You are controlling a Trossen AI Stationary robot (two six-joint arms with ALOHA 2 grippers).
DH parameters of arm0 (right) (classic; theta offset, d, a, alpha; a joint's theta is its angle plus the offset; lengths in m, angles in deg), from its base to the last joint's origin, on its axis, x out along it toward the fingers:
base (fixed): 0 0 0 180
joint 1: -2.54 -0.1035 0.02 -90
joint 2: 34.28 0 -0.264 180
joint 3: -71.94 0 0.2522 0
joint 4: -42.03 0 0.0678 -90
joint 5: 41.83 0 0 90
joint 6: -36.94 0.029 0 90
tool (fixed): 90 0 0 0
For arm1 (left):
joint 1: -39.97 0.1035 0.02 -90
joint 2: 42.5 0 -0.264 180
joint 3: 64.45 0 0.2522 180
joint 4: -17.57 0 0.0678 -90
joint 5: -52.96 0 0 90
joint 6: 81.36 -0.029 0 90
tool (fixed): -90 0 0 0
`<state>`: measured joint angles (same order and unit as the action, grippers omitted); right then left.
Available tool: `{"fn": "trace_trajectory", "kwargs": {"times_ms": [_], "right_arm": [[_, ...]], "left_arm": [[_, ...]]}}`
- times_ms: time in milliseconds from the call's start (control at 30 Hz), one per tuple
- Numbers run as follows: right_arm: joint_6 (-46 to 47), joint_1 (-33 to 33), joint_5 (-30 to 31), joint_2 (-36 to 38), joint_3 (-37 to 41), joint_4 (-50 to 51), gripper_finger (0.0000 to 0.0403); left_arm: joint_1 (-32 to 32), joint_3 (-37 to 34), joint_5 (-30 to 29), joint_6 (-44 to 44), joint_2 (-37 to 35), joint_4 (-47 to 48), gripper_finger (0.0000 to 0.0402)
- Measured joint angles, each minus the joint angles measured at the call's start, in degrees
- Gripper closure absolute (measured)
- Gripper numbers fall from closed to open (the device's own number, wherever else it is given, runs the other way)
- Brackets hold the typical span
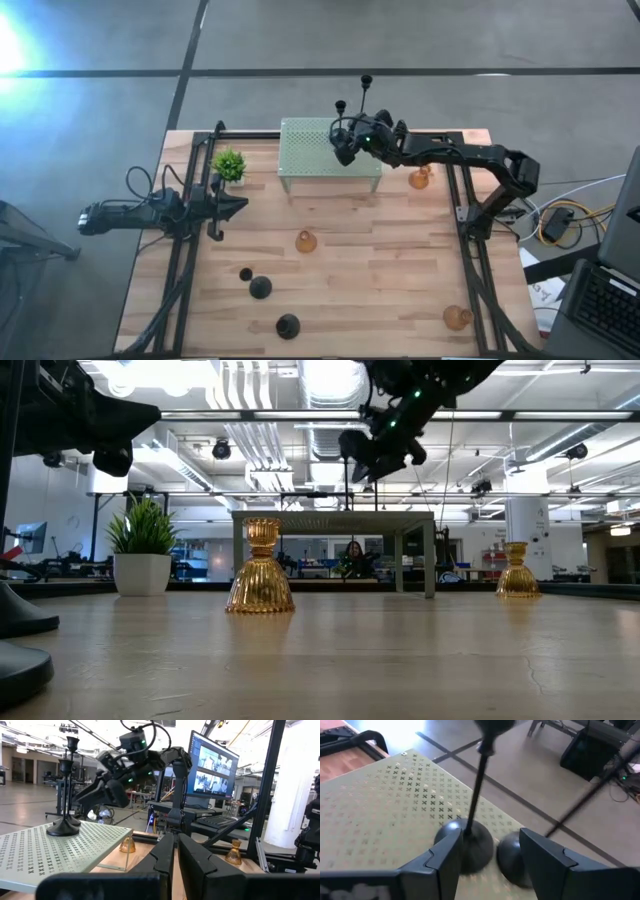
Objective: Pick & Place candle stick holders
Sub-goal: Put the black candle holder on the shelf aligned with the other black candle holders
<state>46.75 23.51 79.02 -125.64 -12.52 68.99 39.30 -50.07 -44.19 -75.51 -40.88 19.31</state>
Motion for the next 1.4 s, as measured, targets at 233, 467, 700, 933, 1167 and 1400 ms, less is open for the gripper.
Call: {"fn": "trace_trajectory", "kwargs": {"times_ms": [233,467,700,933,1167,1400], "right_arm": [[2.3,-4.8,1.3,7.2,2.0,12.8,0.023],[4.5,-11.6,1.3,17.2,11.9,14.9,0.0252],[9.8,-16.3,1.2,27.7,21.7,14.5,0.0276],[14.1,-19.2,1.1,35.4,27.9,14.4,0.0294],[16.6,-20.4,0.6,38.3,30.3,14.4,0.0307],[16.6,-21.2,0.2,37.9,30.4,14.4,0.0321]], "left_arm": [[0.0,0.0,0.3,0.1,0.0,-0.9,0.0374],[0.0,3.0,9.8,0.3,0.1,-1.8,0.0374],[-0.4,11.7,21.1,0.8,1.0,12.2,0.0374],[-1.6,21.3,19.7,3.7,5.2,30.6,0.0378],[-6.2,23.1,19.5,10.6,13.8,33.5,0.0397],[-23.2,23.1,10.1,15.5,20.2,33.7,0.0399]]}}
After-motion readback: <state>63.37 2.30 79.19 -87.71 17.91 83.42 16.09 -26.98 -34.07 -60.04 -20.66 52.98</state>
